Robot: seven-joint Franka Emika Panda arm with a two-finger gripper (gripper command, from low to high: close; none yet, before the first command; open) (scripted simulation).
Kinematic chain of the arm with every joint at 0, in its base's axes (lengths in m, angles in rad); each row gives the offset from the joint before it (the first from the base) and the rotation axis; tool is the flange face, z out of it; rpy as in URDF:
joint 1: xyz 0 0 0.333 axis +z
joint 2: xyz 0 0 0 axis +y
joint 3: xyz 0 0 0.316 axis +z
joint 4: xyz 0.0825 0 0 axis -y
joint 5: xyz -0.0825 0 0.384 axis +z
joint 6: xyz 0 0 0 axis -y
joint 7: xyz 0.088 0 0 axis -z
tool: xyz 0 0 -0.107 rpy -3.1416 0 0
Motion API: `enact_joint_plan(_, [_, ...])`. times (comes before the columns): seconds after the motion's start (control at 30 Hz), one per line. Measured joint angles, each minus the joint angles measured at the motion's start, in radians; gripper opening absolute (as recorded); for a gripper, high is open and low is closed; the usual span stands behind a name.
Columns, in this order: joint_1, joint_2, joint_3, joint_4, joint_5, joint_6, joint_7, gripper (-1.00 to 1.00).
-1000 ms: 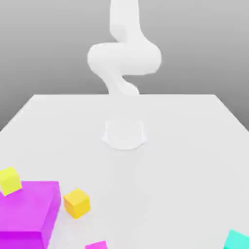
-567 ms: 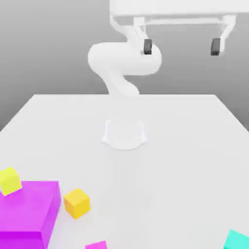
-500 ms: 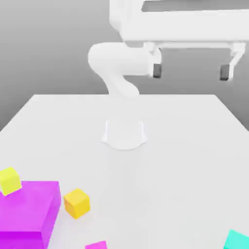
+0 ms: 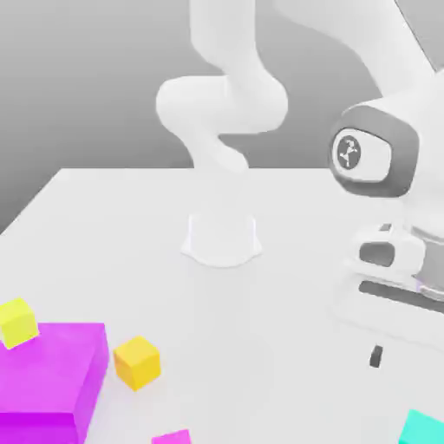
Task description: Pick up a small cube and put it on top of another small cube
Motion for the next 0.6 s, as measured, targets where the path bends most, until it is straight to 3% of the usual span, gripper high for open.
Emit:
enact_joint_plan(0.2, [0.078,0.206,-0.049,0.039,-0.033,0.110,0.113,0.00])
enact_joint_plan(0.23, [0.087,0.232,-0.061,0.045,-0.045,0.129,0.122,-1.00])
enact_joint_plan(0.43, [0.092,0.245,-0.067,0.048,-0.050,0.142,0.126,-1.00])
enact_joint_plan(0.6, [0.040,0.109,-0.011,0.009,0.018,0.046,0.077,-1.00])
